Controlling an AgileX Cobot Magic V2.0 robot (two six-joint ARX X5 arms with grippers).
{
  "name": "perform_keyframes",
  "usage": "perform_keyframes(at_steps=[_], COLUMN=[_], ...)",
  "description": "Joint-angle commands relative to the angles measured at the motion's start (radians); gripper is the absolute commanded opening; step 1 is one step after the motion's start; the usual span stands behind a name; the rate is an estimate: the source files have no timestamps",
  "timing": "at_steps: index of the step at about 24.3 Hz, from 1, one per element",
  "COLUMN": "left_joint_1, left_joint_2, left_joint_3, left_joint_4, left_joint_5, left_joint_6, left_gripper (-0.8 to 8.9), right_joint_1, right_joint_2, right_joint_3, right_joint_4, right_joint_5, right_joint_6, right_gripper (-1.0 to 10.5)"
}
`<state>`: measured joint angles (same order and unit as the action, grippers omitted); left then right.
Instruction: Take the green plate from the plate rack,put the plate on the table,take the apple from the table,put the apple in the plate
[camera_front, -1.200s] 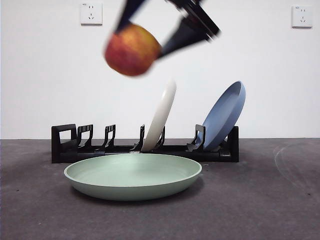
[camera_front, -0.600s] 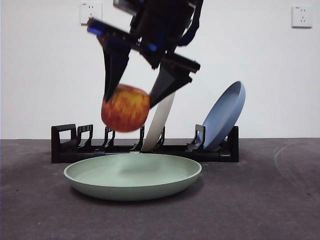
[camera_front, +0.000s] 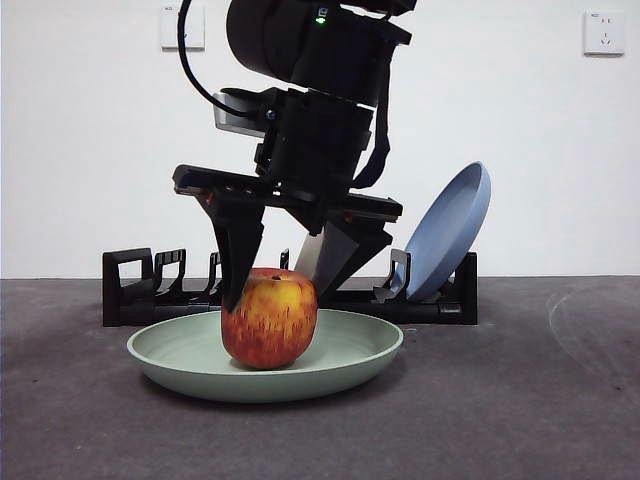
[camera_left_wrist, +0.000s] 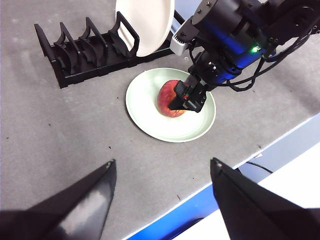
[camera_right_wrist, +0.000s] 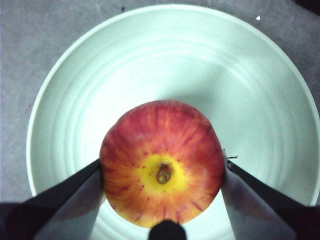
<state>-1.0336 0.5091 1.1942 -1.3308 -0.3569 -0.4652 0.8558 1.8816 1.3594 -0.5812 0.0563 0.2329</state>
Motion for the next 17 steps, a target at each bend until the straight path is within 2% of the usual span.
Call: perform_keyframes(at_steps=[1, 5, 6, 11, 17], left_joint_1=[0.0, 0.0, 0.0, 0.0, 0.0], left_joint_2=[-0.005, -0.005, -0.005, -0.005, -0.005], left_joint_3=[-0.006, -0.005, -0.006, -0.006, -0.005], left_joint_4=[0.005, 0.006, 0.005, 0.005, 0.006], left_joint_5=[-0.003, -0.003, -0.003, -0.003, -0.003], left_joint_6=[-0.007, -0.007, -0.007, -0.007, -0.007], left_gripper=[3.14, 3.14, 3.14, 3.14, 3.14], right_joint_1=[0.0, 0.0, 0.0, 0.0, 0.0], right_joint_2=[0.019, 0.019, 0.019, 0.018, 0.018], right_joint_3=[-0.004, -0.004, -0.003, 0.047, 0.245], right_joint_4=[0.003, -0.006, -0.01, -0.082, -0.28], right_joint_5=[0.004, 0.001, 0.001, 0.0, -0.004], right_joint_6=[0.01, 0.011, 0.011, 0.01, -0.011], right_gripper=[1.2, 5.7, 6.3, 6.4, 6.3])
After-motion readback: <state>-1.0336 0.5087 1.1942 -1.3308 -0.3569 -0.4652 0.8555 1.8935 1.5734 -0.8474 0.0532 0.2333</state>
